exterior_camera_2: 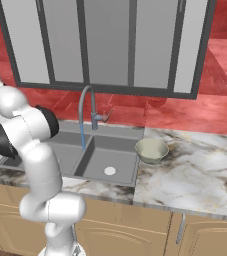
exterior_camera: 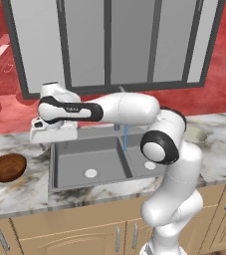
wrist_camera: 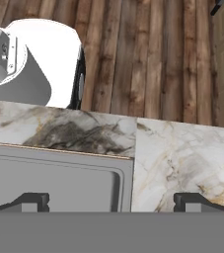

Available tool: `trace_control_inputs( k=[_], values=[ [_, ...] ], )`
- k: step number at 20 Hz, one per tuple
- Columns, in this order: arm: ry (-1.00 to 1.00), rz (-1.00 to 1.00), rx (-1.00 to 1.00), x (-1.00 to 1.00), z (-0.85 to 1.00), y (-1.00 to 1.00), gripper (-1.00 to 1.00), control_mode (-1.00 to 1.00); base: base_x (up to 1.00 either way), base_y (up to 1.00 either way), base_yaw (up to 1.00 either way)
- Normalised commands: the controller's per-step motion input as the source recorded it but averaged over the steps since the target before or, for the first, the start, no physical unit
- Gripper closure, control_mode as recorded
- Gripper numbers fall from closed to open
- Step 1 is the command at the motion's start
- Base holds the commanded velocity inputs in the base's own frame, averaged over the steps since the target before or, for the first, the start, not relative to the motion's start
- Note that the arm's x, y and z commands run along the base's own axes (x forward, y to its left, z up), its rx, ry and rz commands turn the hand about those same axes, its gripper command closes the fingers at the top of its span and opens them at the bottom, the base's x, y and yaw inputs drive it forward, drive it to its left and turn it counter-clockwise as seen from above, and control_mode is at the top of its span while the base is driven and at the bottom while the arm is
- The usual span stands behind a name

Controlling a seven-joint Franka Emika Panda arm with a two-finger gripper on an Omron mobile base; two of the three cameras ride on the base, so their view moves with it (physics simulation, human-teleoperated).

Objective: Rinse each bowl for a few seconds and place them down in the sink or on the counter.

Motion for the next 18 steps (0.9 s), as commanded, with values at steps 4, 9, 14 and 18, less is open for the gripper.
trace_control_inputs(
  k=[4, 9, 14, 18],
  values=[
    [0.00, 0.00, 0.00, 0.07, -0.08, 0.30, -1.00, -1.00, 0.00, 0.00, 0.00],
    [0.00, 0.00, 0.00, 0.08, -0.11, 0.33, -1.00, -1.00, 0.00, 0.00, 0.00],
    [0.00, 0.00, 0.00, 0.07, -0.11, 0.36, -1.00, -1.00, 0.00, 0.00, 0.00],
    [0.00, 0.00, 0.00, 0.10, -0.14, 0.30, -1.00, -1.00, 0.00, 0.00, 0.00]
  ],
)
